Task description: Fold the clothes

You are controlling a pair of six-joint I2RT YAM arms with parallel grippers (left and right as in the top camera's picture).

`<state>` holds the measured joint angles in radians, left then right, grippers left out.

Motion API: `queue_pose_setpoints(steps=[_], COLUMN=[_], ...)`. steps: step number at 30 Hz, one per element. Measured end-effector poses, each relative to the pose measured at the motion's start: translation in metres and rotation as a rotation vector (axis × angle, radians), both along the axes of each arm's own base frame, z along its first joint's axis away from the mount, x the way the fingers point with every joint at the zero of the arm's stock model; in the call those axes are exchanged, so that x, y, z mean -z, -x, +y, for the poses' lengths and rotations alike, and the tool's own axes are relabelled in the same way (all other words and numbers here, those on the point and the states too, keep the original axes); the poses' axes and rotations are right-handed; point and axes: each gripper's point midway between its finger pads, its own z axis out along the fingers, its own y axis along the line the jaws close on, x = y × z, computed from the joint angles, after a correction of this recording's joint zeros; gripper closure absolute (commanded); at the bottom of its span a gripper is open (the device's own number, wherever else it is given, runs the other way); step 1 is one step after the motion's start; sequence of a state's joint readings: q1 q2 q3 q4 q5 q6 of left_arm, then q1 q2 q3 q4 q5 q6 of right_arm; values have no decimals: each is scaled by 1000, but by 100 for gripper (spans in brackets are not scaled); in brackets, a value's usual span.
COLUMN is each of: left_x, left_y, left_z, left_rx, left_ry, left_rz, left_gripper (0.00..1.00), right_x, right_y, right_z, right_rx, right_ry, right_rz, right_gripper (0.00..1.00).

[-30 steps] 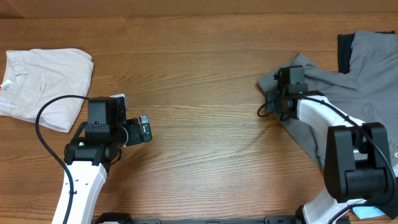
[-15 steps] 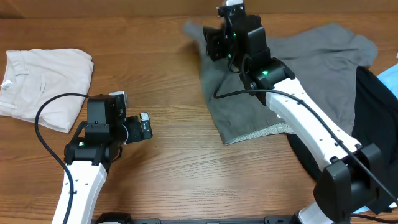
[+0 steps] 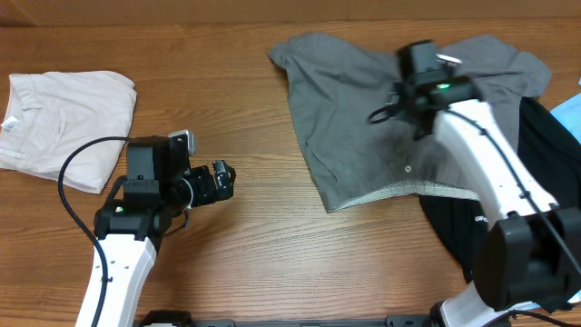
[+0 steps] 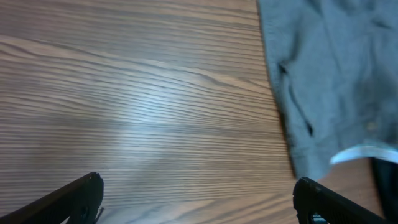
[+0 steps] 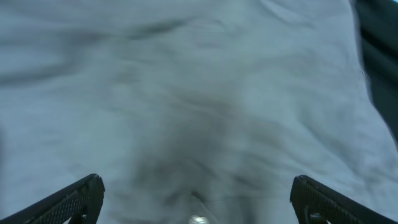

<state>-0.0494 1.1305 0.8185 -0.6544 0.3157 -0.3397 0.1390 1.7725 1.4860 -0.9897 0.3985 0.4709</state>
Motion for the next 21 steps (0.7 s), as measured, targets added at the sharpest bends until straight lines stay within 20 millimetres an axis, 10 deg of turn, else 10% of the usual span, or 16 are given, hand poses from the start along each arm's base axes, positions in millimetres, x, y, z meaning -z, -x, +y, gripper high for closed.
queue_pose_setpoints(steps=[9, 21], left_x=[40, 91], left_y=[0, -19], left_z=[-82, -209], left_rx=[115, 270], left_ry=[119, 259], left_rz=[156, 113], left_gripper=[0, 15], right_x=[22, 33], right_y=[61, 70], right_z=[-96, -91], right_rx=[295, 230], right_ry=[-219, -402], right_rz=[187, 213], right_gripper=[0, 0])
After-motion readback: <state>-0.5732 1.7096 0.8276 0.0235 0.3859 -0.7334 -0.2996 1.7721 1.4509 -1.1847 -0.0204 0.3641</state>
